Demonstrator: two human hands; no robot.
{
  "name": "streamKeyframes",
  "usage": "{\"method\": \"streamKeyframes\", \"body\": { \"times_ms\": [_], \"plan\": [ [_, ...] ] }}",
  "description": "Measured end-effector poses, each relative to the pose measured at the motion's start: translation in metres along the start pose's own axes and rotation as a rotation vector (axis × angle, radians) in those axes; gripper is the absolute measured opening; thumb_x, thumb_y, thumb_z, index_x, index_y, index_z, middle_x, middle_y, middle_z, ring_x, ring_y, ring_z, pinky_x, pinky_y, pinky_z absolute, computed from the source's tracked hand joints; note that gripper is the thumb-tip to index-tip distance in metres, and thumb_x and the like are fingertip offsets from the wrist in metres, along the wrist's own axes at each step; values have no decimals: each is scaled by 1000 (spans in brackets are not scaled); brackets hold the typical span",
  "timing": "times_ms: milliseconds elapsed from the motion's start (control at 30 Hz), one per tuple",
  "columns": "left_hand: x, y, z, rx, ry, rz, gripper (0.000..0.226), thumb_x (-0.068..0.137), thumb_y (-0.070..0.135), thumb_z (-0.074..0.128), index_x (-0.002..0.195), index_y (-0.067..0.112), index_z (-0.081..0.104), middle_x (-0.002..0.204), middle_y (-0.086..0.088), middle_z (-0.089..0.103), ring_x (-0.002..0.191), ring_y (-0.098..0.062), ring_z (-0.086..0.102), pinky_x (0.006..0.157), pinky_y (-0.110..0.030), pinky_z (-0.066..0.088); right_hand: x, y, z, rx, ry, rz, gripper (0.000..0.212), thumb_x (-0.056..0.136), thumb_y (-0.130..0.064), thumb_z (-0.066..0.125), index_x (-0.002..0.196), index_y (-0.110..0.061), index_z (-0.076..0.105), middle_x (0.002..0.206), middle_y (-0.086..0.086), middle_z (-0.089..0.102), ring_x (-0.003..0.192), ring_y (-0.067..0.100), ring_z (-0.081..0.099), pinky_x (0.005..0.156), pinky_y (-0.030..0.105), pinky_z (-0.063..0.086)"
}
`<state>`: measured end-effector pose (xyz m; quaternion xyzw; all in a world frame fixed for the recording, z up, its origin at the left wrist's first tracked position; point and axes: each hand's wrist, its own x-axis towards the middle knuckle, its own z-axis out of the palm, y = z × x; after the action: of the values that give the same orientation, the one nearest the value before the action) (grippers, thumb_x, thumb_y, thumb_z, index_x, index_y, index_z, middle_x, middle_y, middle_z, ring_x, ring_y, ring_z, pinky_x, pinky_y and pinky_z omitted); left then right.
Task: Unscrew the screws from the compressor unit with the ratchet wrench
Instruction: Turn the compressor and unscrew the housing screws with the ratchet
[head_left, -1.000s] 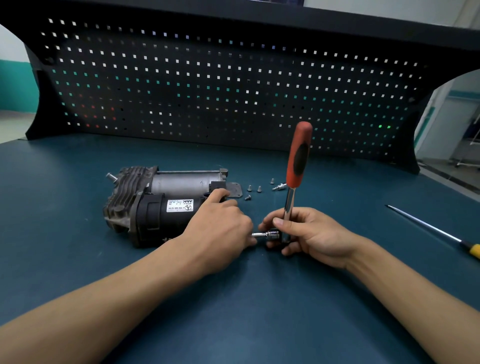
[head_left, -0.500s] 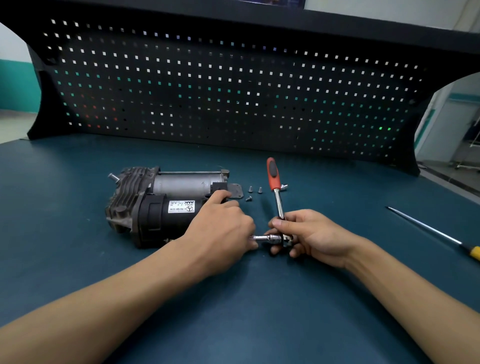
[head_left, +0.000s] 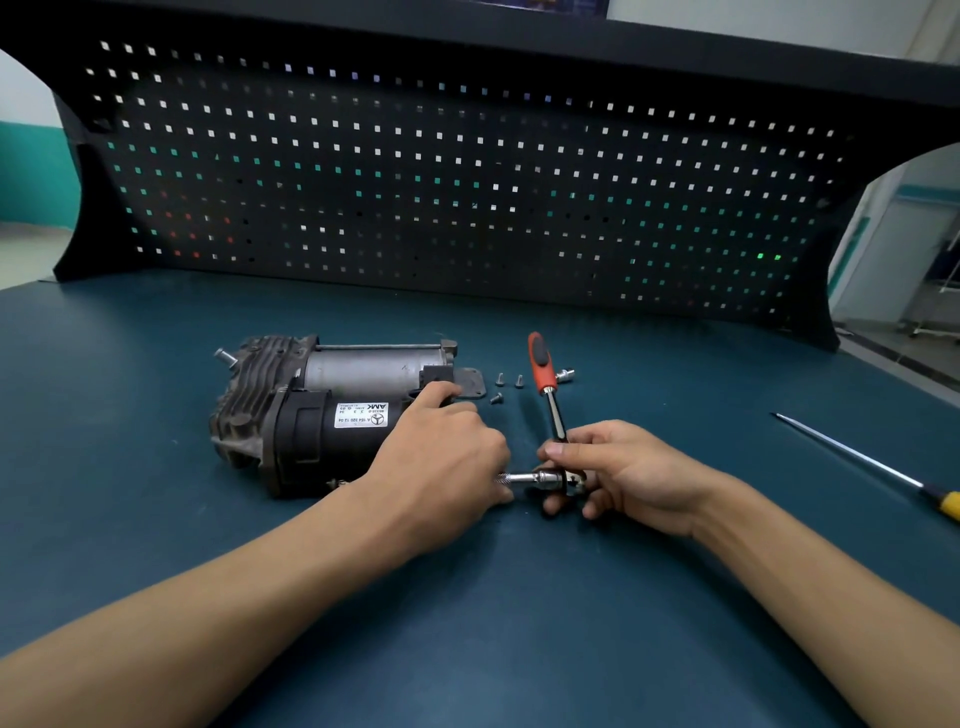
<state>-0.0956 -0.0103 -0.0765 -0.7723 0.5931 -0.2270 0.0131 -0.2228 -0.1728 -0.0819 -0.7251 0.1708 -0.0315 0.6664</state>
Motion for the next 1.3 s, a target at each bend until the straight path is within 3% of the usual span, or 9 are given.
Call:
{"method": "streamKeyframes", "body": {
  "times_ms": [333,633,900,1200,1300],
  "plan": [
    [-2,-2,2,-1,-11,27,32,92,57,53,89,28,63,87,6,69,100,-19,58,110,-37,17,-4,3,-9,31,-47,-116,43,76,-15,74,114,-4,57,103,11,73,78,26,71,49,22,53],
    [-4,-4,4,18,9,57,32,94,57,49,92,28,64,91,6,70,99,-19,59,109,-39,16,-4,8,-9,10,-64,-194,49,74,-11,80,119,-18,62,107,9,73,80,26,70,54,27,56],
    [-6,-4,6,46,-8,86,34,96,56,43,96,29,64,93,9,68,97,-19,55,110,-42,17,-8,7,-6,-263,-56,-259,37,92,2,65,121,-19,56,111,-2,72,82,17,68,58,28,55],
    [-5,-4,9,56,4,96,41,101,53,33,99,28,66,92,8,68,95,-20,55,111,-44,18,-8,6,1,-417,27,-342,29,92,4,65,110,-17,59,104,-6,72,77,16,62,54,26,51],
    [-4,-5,11,57,0,98,37,101,51,35,101,29,65,93,9,68,95,-19,54,110,-43,19,-7,7,2,-495,34,-371,26,91,6,64,109,-14,64,91,-12,69,66,12,55,58,26,50]
  ]
}}
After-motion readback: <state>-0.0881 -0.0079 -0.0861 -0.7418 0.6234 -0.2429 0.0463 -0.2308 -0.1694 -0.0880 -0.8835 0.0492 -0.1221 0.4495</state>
